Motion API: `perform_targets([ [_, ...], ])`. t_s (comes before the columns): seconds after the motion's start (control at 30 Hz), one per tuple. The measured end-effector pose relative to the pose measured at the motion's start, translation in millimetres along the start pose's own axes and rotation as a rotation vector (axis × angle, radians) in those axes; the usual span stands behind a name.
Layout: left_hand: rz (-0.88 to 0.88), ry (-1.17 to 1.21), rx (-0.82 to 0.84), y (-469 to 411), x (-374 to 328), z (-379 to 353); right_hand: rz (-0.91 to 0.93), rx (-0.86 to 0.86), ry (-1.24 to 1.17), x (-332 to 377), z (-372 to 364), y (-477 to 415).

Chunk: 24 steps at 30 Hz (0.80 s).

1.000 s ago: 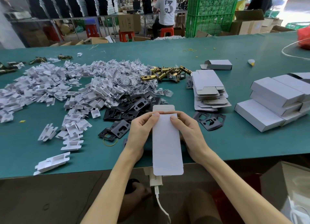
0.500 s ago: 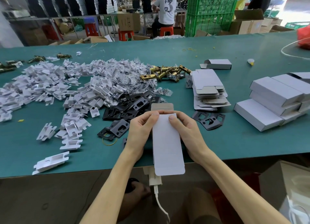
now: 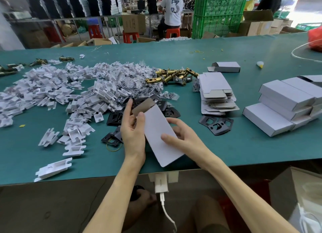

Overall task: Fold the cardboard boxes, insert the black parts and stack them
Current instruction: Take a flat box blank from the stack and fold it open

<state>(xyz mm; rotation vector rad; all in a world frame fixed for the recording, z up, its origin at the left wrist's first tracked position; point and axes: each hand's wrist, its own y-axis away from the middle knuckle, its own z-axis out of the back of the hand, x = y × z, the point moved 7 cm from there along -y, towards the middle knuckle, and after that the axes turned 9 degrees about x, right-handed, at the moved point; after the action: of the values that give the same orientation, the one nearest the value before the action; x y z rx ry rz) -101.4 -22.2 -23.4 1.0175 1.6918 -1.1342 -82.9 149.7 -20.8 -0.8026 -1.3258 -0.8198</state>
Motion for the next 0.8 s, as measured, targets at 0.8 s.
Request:
perform_targets([
  [0.8,0.059,-0.061,-0.007,3.6,-0.1,-6.0,0.102,-0.426,-0.469,-10.4,36.5,11.2],
])
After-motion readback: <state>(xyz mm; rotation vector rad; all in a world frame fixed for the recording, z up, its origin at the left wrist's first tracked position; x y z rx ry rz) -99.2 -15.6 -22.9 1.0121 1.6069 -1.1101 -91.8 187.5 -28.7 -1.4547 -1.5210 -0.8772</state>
